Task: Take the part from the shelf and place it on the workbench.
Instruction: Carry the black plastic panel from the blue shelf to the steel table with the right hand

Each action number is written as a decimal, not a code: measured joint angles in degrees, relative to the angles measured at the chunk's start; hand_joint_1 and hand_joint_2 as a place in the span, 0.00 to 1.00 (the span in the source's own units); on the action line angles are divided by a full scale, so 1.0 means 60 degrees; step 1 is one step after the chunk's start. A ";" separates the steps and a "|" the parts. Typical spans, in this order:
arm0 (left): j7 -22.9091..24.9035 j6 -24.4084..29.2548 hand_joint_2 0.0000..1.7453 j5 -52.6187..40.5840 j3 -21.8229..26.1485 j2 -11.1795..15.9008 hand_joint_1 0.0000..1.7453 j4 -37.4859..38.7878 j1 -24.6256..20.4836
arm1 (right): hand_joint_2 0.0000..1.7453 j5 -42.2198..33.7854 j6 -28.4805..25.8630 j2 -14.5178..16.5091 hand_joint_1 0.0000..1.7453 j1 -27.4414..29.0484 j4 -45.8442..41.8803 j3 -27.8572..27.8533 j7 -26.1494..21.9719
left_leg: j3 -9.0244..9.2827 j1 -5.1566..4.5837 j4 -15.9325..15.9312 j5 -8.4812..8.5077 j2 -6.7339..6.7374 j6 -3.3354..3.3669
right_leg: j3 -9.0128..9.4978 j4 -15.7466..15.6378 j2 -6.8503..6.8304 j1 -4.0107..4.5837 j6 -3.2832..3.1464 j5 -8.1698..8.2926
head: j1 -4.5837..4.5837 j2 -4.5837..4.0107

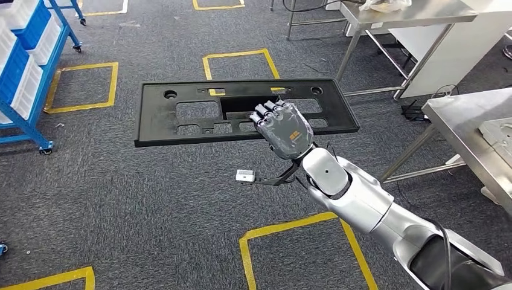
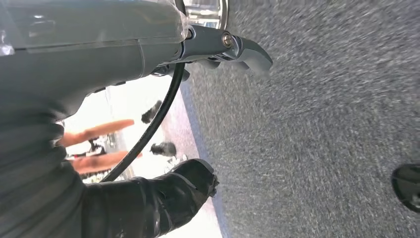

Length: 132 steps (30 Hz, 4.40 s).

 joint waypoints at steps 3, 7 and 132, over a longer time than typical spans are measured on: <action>-0.0001 -0.0001 1.00 0.0000 0.0000 -0.0003 0.00 0.0000 -0.0016 | 1.00 0.0000 -0.0002 0.0020 1.00 -0.0043 0.0003 0.0000 0.0002 | 0.0086 -0.0005 -0.0049 -0.0052 0.0271 -0.0137 | 0.0247 -0.0546 -0.0100 0.0190 -0.0161 0.0073 | -0.0001 0.0000; -0.0003 0.0000 1.00 0.0000 -0.0001 0.0003 0.00 0.0000 -0.0033 | 1.00 0.0000 -0.0008 0.0051 1.00 -0.0092 0.0000 0.0000 0.0008 | -0.0014 0.0062 0.0471 -0.0468 -0.0205 -0.0308 | 0.0466 -0.0830 0.0332 0.0068 -0.0372 0.0204 | -0.0008 0.0002; 0.0376 -0.0114 1.00 -0.0233 -0.0005 -0.0223 0.00 0.0000 0.0010 | 1.00 -0.1187 0.1206 -0.3104 1.00 -0.0178 -0.0749 -0.1135 -0.0571 | 0.0199 -0.0018 -0.0354 0.0147 -0.0718 0.0325 | -0.0807 0.1577 0.0591 -0.0206 0.0381 -0.0802 | 0.0074 0.0004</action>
